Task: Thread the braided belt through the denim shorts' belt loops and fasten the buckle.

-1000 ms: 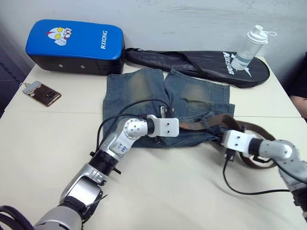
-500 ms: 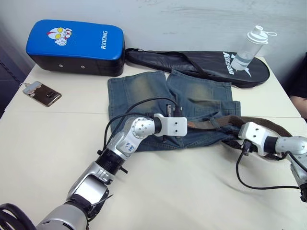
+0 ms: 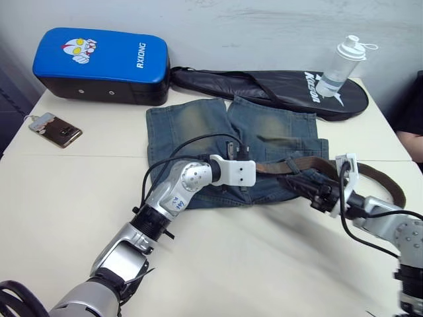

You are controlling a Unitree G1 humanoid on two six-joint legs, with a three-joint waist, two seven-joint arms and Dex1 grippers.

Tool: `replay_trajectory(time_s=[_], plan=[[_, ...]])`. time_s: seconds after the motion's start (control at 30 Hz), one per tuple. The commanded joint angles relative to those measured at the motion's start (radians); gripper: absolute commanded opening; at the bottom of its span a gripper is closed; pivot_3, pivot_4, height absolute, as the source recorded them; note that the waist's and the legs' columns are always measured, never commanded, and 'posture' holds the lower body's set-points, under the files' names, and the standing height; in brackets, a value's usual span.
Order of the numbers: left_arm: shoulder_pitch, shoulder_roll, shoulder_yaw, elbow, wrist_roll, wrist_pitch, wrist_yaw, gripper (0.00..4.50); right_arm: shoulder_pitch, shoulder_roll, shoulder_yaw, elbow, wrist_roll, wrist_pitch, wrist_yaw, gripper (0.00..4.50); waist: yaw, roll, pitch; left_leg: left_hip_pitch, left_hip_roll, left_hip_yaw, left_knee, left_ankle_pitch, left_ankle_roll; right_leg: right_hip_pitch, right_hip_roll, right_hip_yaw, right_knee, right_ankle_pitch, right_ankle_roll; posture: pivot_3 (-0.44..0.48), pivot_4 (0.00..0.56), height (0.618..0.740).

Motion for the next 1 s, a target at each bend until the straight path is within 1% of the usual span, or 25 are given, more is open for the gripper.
replay_trajectory(time_s=[0.03, 0.1, 0.2, 0.43, 0.5, 0.53, 0.57, 0.73, 0.8, 0.87, 0.93, 0.97, 1.0], plan=[[0.009, -0.002, 0.003, -0.043, 0.003, -0.019, 0.016, 0.00, 0.015, 0.146, -0.044, 0.051, 0.227, 0.028, -0.259, 4.43, -0.001, 0.001, 0.000, 0.000, 0.000, 0.000, 0.000, 0.000, 0.000, 0.000, 0.001, 0.000, 0.000, 0.000, 0.000, 0.000, 0.150, 0.740], [0.013, 0.001, 0.002, -0.045, 0.007, -0.020, 0.018, 0.00, -0.004, 0.187, -0.057, 0.066, 0.292, 0.014, -0.340, 4.43, -0.002, 0.001, 0.000, 0.000, 0.000, 0.001, 0.000, 0.000, 0.000, -0.001, 0.001, 0.000, 0.002, 0.000, 0.000, 0.000, 0.150, 0.740], [0.017, 0.000, -0.001, -0.046, 0.009, -0.021, 0.021, 0.00, -0.034, 0.213, -0.045, 0.088, 0.341, 0.002, -0.417, 4.43, -0.006, 0.001, 0.000, 0.000, 0.000, 0.002, 0.001, 0.000, 0.001, -0.001, 0.001, -0.001, 0.003, 0.000, 0.000, 0.000, 0.150, 0.740], [0.023, 0.001, 0.001, -0.052, 0.015, -0.018, 0.024, 0.00, -0.080, 0.264, -0.038, 0.136, 0.374, -0.043, -0.484, 4.43, -0.006, 0.001, 0.000, 0.000, 0.000, 0.002, 0.000, 0.000, 0.001, -0.001, 0.002, -0.001, 0.004, 0.000, 0.000, 0.000, 0.150, 0.740], [0.027, 0.003, 0.002, -0.055, 0.017, -0.016, 0.024, 0.00, -0.082, 0.277, -0.042, 0.145, 0.380, -0.054, -0.490, 3.94, -0.006, 0.001, 0.000, 0.000, 0.000, 0.003, 0.000, 0.000, 0.001, -0.001, 0.002, -0.001, 0.004, 0.000, 0.000, 0.000, 0.150, 0.740], [0.028, 0.004, 0.003, -0.056, 0.017, -0.015, 0.024, 0.00, -0.082, 0.285, -0.046, 0.149, 0.383, -0.064, -0.495, 3.58, -0.006, 0.002, 0.000, 0.000, 0.000, 0.003, 0.000, 0.000, 0.001, -0.001, 0.002, -0.001, 0.004, 0.000, 0.000, 0.000, 0.150, 0.740], [0.029, 0.005, 0.004, -0.058, 0.018, -0.014, 0.023, 0.00, -0.085, 0.297, -0.053, 0.158, 0.391, -0.079, -0.508, 3.33, -0.006, 0.002, 0.000, 0.000, 0.000, 0.003, 0.000, 0.000, 0.001, -0.001, 0.002, -0.001, 0.004, 0.000, 0.000, 0.000, 0.150, 0.740], [0.033, 0.008, 0.010, -0.063, 0.017, -0.005, 0.025, 0.00, -0.094, 0.318, -0.057, 0.175, 0.385, -0.114, -0.517, 0.96, -0.009, 0.002, 0.000, 0.000, 0.000, 0.003, 0.000, 0.000, 0.001, -0.002, 0.002, -0.001, 0.004, 0.000, 0.000, 0.000, 0.150, 0.740], [0.043, 0.000, 0.026, -0.076, -0.010, 0.016, 0.014, 0.00, -0.099, 0.326, -0.054, 0.181, 0.379, -0.124, -0.515, 0.11, -0.012, 0.002, 0.000, 0.000, 0.000, 0.003, 0.000, 0.000, 0.001, -0.002, 0.002, -0.001, 0.005, 0.000, 0.000, 0.000, 0.150, 0.740], [0.050, 0.000, 0.035, -0.091, -0.033, 0.028, -0.005, 0.00, -0.101, 0.328, -0.049, 0.183, 0.369, -0.126, -0.509, 0.04, -0.016, 0.002, 0.000, 0.000, 0.000, 0.003, 0.000, 0.000, 0.000, -0.002, 0.002, -0.001, 0.005, 0.000, 0.000, 0.000, 0.150, 0.740], [0.065, 0.011, 0.081, -0.168, -0.088, 0.094, -0.055, 0.74, -0.106, 0.333, -0.045, 0.185, 0.366, -0.126, -0.502, 0.00, -0.023, 0.002, 0.000, 0.000, 0.000, 0.003, 0.000, 0.000, 0.000, -0.002, 0.003, -0.001, 0.005, 0.000, 0.000, 0.000, 0.150, 0.740], [0.080, 0.029, 0.119, -0.235, -0.128, 0.157, -0.094, 1.05, -0.110, 0.335, -0.046, 0.186, 0.366, -0.128, -0.496, 0.00, -0.026, 0.002, 0.000, -0.001, 0.000, 0.003, -0.001, 0.000, 0.000, -0.002, 0.003, -0.001, 0.005, 0.000, 0.000, 0.000, 0.150, 0.740], [0.095, 0.045, 0.157, -0.300, -0.167, 0.222, -0.129, 1.50, -0.114, 0.336, -0.047, 0.186, 0.368, -0.129, -0.492, 0.00, -0.030, 0.002, 0.000, -0.001, 0.000, 0.003, -0.001, 0.000, 0.000, -0.002, 0.003, 0.000, 0.005, 0.000, 0.000, 0.000, 0.150, 0.740]])
